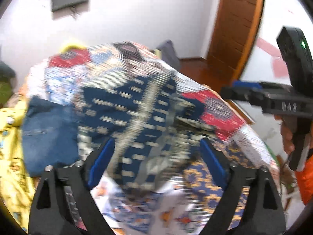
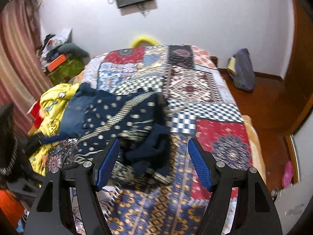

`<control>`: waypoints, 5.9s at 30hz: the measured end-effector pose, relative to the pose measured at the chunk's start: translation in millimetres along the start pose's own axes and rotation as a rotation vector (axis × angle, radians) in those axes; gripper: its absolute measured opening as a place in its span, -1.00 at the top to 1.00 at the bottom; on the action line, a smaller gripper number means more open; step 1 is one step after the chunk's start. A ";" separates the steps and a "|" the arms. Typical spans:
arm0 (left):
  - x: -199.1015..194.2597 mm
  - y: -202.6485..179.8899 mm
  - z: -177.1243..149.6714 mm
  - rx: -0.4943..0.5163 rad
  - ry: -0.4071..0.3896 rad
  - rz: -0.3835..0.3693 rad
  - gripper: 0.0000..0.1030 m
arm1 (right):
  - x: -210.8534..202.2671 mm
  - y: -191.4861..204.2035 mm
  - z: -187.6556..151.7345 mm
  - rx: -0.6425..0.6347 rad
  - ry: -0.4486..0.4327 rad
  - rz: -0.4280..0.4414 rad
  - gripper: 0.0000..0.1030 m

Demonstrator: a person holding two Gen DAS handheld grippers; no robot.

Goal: Fold large clothes

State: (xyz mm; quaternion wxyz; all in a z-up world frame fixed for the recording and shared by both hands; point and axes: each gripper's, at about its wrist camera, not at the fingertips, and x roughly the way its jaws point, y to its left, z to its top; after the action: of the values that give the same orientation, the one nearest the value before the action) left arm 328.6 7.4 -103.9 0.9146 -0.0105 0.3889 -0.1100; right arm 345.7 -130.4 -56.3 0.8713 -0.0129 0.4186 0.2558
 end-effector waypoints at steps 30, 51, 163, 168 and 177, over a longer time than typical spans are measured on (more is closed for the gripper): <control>22.7 56.8 -46.7 -0.123 0.084 0.130 -0.80 | 50.9 -53.2 -49.0 0.032 0.191 -0.126 -0.44; 87.0 123.4 -17.6 -0.492 0.190 -0.162 -0.80 | 120.8 -36.1 2.4 0.161 0.273 0.213 -0.52; -342.8 54.5 -46.1 -0.138 -0.674 0.400 -0.83 | -172.1 245.4 -13.0 -0.245 -0.589 0.175 -0.28; -357.4 26.1 -68.9 -0.115 -0.729 0.443 -0.83 | -190.7 255.9 -34.7 -0.243 -0.645 0.155 -0.28; -356.9 15.6 -84.8 -0.129 -0.712 0.454 -0.89 | -184.8 256.8 -41.6 -0.229 -0.613 0.095 -0.46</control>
State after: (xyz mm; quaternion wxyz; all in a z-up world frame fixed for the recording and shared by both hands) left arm 30.8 103.0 88.4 0.9903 -0.0190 0.0474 0.1292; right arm 102.6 2.6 101.9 0.9367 -0.0135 0.1058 0.3334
